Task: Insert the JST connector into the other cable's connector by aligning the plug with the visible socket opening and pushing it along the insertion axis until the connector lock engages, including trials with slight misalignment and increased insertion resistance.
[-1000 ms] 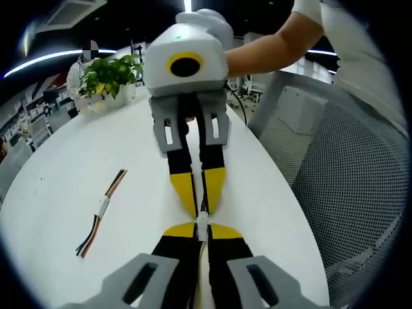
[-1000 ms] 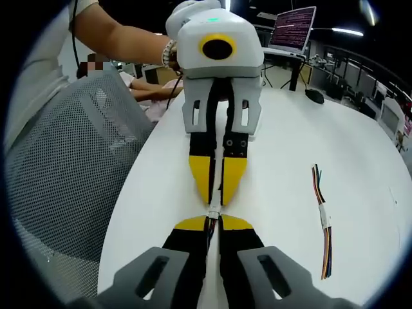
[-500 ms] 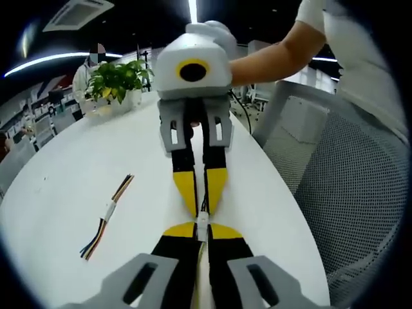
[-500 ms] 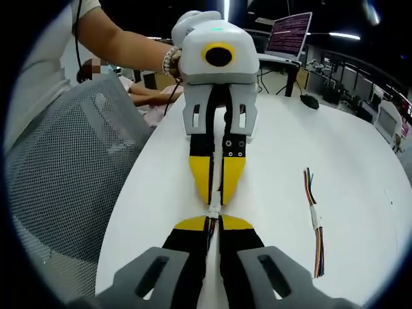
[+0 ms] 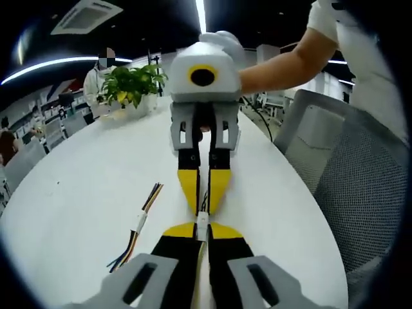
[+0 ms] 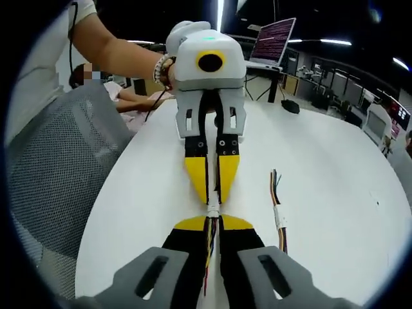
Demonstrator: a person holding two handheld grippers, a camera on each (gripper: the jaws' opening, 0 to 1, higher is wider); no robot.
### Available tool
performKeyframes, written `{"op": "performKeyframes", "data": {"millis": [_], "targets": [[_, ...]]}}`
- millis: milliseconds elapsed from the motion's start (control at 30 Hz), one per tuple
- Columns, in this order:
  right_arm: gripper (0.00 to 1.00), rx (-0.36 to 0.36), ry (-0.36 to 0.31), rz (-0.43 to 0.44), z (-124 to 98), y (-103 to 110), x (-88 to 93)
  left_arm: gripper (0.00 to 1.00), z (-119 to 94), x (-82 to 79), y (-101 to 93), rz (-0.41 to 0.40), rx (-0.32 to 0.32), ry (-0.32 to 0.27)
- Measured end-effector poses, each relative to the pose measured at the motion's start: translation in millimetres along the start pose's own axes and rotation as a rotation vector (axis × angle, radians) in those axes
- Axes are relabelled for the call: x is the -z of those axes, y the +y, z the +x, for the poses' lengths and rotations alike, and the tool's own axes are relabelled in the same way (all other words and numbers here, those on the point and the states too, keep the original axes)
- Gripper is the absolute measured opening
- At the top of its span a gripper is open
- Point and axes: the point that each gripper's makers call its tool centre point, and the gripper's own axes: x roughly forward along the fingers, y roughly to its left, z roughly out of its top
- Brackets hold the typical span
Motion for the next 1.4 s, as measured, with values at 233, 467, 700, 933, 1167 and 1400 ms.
{"op": "performKeyframes", "data": {"millis": [233,467,700,933,1167,1400], "targets": [[0.03,0.013,-0.023,-0.003,-1,-17,3.6,0.00,4,1.6,18.4,-0.031,-0.006,-0.034],[0.03,0.031,-0.028,0.012,2,-32,10.4,0.00,11,7.6,33.4,-0.057,-0.010,-0.055],[0.03,0.042,-0.030,0.039,9,-41,18.9,0.00,18,16.3,43.8,-0.075,-0.007,-0.061],[0.03,0.050,-0.038,0.054,11,-44,19.3,0.00,19,18.7,48.2,-0.081,-0.008,-0.063],[0.03,0.068,-0.036,0.045,13,-47,20.2,0.00,20,20.3,50.4,-0.074,-0.016,-0.054],[0.04,0.093,-0.029,0.075,13,-49,21.2,0.00,20,19.2,52.5,-0.076,-0.039,-0.038]]}}
